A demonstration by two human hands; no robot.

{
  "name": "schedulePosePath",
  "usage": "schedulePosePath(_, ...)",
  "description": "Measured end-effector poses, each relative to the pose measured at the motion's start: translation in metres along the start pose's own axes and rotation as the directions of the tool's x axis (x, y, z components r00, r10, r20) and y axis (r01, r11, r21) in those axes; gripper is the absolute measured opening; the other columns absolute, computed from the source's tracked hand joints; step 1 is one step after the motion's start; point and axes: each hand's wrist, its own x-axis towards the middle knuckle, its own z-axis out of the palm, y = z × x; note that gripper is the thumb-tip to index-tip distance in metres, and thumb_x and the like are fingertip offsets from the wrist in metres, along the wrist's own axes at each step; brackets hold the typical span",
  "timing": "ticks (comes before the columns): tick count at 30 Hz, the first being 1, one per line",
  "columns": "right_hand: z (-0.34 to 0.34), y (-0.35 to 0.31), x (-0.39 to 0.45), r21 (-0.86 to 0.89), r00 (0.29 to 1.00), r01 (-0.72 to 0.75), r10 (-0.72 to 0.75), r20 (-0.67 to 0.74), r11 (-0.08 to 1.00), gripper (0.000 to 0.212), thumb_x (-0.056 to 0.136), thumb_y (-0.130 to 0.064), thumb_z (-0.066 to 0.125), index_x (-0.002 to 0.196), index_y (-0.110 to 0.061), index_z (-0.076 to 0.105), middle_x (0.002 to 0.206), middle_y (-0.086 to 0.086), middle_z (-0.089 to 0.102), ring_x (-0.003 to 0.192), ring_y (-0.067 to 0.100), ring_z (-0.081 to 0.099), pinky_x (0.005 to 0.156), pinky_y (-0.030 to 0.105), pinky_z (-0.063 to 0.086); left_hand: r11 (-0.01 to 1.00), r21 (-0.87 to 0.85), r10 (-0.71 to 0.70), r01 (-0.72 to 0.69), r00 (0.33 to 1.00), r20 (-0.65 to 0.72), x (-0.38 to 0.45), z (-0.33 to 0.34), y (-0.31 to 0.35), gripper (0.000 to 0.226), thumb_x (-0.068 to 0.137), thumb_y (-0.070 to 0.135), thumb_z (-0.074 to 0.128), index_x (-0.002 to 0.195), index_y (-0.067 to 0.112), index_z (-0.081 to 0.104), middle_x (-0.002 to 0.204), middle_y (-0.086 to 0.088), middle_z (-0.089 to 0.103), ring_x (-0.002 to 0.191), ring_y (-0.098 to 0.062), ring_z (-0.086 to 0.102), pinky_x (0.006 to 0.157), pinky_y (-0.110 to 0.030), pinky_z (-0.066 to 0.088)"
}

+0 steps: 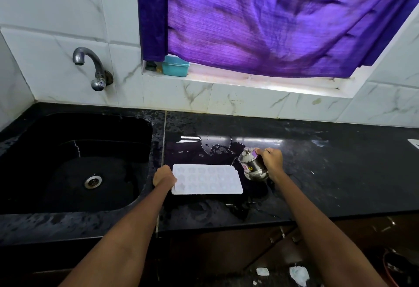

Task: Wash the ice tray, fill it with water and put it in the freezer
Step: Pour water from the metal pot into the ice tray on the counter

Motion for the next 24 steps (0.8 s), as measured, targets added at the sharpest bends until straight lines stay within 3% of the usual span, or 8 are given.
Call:
schedulePosePath(6,-0.001,0.012,-0.008,-0.075,0.998,-0.011,0.015,0.058,0.997,0.047,0.077,-0.009,0.068,0.041,-0.014,0.038,0.045,0.001,0.036,0.044,0.011,0.032,0.045,0.023,0.023,1.000,-0.024,-0.014,0.013,1.000,-0.007,0.001,0.003,-0.001,0.041,0.085,0.016,0.069,0.122,0.003,0.058,0.129,-0.016,0.059,0.120,-0.031,0.057,0.094,-0.038,0.050)
schedulePosePath(24,-0.004,0.022,-0.019,-0.166,0.996,0.040,-0.026,0.087,0.985,0.047,0.079,-0.009,0.067,0.043,-0.012,0.037,0.046,0.005,0.035,0.047,0.015,0.032,0.050,0.026,0.024,0.999,-0.051,-0.008,0.007,1.000,-0.023,0.004,0.008,-0.004,0.039,0.085,0.015,0.068,0.121,0.002,0.058,0.128,-0.017,0.059,0.119,-0.032,0.057,0.094,-0.038,0.049)
